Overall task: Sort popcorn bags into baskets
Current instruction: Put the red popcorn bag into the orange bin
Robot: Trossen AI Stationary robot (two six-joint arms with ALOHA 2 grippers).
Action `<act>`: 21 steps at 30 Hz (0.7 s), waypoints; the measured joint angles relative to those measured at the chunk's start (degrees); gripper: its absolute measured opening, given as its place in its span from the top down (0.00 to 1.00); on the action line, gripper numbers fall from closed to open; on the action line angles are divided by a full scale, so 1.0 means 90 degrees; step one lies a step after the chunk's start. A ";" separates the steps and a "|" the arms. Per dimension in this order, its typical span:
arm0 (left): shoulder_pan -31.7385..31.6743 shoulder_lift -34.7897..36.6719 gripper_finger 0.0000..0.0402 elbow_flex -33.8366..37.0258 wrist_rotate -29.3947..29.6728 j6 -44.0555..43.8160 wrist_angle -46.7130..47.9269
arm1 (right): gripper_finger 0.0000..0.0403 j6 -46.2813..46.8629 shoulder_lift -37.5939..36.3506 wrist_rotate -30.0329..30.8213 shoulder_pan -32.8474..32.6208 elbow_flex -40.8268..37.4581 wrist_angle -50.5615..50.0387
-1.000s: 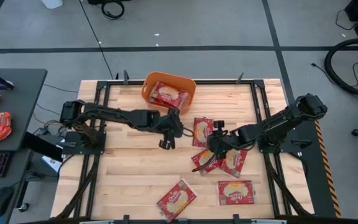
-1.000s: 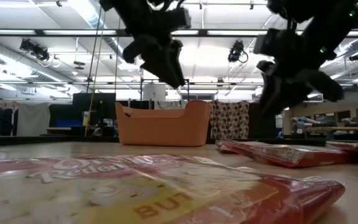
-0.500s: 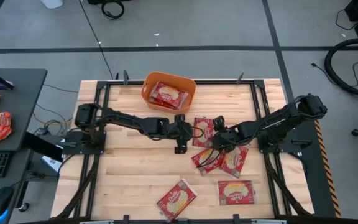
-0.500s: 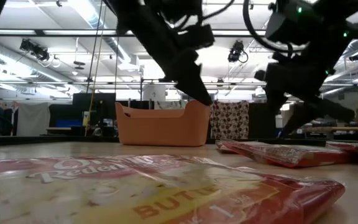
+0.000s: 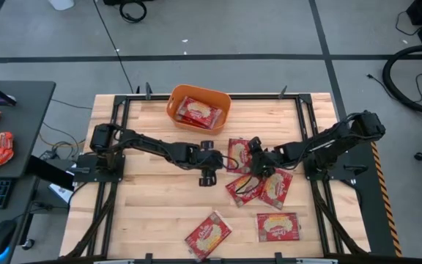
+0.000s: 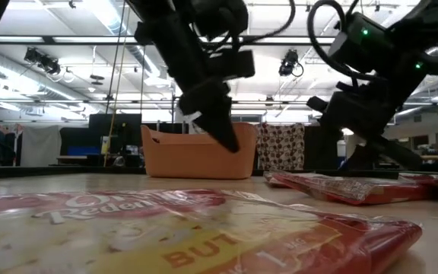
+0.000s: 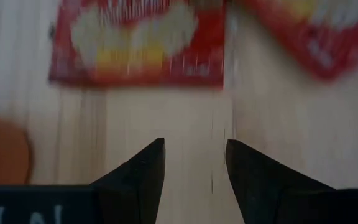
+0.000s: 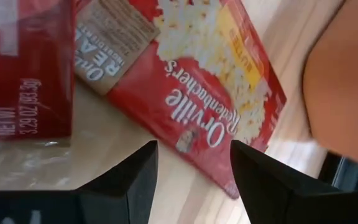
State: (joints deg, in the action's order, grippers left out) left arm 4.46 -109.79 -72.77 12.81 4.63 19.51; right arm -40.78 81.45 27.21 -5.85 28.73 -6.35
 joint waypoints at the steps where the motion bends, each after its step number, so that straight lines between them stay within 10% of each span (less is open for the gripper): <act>1: 0.0014 0.0039 0.57 0.0002 0.0001 -0.0073 0.0184 | 0.49 -0.0126 0.0000 -0.0007 0.0001 -0.0061 0.0184; 14: 0.0441 0.0538 0.57 -0.0003 0.0000 0.0221 0.0727 | 0.49 -0.0430 0.0002 -0.0531 0.0003 -0.0196 0.2676; 21: 0.0434 0.0413 0.57 0.0000 0.0002 -0.0114 0.0611 | 0.50 0.0869 0.0002 0.0150 -0.0023 0.0507 0.0629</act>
State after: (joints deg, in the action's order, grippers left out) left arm 8.36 -106.07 -72.77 12.83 3.61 25.01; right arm -32.95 81.47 28.56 -6.06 33.29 -0.69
